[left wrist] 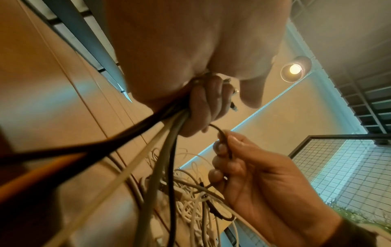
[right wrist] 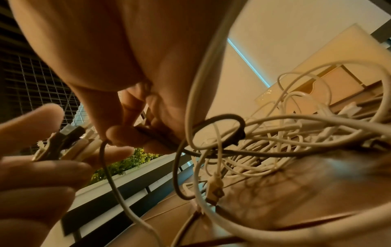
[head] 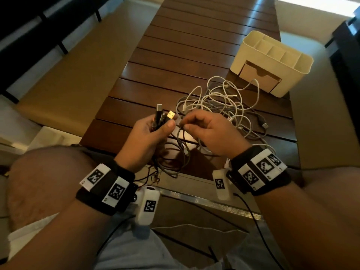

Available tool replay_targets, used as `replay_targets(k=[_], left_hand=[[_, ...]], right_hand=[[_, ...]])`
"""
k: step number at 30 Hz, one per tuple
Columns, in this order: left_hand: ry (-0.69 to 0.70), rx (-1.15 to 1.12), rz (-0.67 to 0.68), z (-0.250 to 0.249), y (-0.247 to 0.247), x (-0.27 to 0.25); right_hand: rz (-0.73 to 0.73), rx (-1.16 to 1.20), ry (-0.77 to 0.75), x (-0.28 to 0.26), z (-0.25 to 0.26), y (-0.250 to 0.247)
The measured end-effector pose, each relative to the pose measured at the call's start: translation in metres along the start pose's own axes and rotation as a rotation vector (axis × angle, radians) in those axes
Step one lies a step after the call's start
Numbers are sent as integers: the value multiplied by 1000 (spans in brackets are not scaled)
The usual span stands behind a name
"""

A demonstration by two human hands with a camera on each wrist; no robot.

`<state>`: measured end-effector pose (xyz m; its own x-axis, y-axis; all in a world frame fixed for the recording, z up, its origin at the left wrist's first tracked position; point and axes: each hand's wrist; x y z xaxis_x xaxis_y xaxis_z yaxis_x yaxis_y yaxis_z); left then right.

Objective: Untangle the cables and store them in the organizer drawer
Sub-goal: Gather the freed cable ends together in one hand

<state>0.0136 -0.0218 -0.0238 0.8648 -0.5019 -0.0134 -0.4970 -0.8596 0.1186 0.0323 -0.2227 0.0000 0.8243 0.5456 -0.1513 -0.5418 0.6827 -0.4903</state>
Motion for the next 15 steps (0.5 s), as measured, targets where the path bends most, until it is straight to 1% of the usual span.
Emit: replay_targets(k=[3,6,7,9,11,13,15], left_hand=[[-25,119,39,2,2,3],[-14,276,1,0,5,5],[3,284,-21,-1,4,5],[24,168,-59,-6,0,3],[35,-86,-95,-11,-7,0],[49,-282,-154,-15,-14,-3],[11,-395,-196,-12,-21,-4]], right_hand=[[13,-13,-22,2,-1,0],[-1,-41,-32,2,-3,-2],[16,-88,-33,3,-3,-2],[96,-224,1,4,-6,-3],[152,-325,65,7,-13,-7],[125,-364,112,8,-20,-15],[53,-345,127,8,-23,-23]])
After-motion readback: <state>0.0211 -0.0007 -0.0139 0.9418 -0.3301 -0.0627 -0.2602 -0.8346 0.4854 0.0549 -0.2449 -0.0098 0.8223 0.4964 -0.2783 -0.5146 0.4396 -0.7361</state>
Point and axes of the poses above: each hand's wrist, its own x-axis towards the middle knuckle, its own y-axis out of the palm, z = x × y, and after that the axes turned 14 degrees about z, right-handed
